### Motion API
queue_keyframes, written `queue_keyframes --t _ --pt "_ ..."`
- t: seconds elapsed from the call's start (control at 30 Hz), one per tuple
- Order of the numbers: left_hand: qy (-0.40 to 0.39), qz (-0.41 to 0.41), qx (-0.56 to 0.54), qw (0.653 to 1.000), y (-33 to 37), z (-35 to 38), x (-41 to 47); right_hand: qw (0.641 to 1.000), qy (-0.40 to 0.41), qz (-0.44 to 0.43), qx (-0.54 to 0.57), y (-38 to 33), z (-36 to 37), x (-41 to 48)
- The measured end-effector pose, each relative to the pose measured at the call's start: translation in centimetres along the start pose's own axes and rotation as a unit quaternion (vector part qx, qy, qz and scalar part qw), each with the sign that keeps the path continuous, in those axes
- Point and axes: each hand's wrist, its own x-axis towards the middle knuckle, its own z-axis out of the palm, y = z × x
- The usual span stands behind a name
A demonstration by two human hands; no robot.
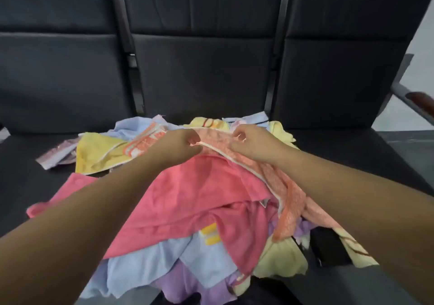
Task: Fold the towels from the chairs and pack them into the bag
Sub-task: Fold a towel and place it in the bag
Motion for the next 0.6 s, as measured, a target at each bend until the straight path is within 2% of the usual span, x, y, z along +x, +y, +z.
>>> queue_keyframes --t 0.17,0.27,0.4,0.6 --pt "-0.044 0.003 -0.001 0.999 -3.0 5.7 0.1 0.994 -0.035 -0.069 -0.075 2.8 5.2 -0.1" --pt "0.026 0.033 0.006 0.999 -4.0 7.2 0.2 0.993 0.025 -0.089 -0.075 3.4 6.6 0.0" --pt "0.107 0.073 0.02 0.991 -3.8 7.3 -0.7 0.991 0.075 -0.067 -0.093 3.2 6.5 0.0" --pt "0.168 0.097 -0.006 0.981 -2.1 5.5 -4.2 0.983 0.17 -0.066 0.003 0.9 4.0 -3.6"
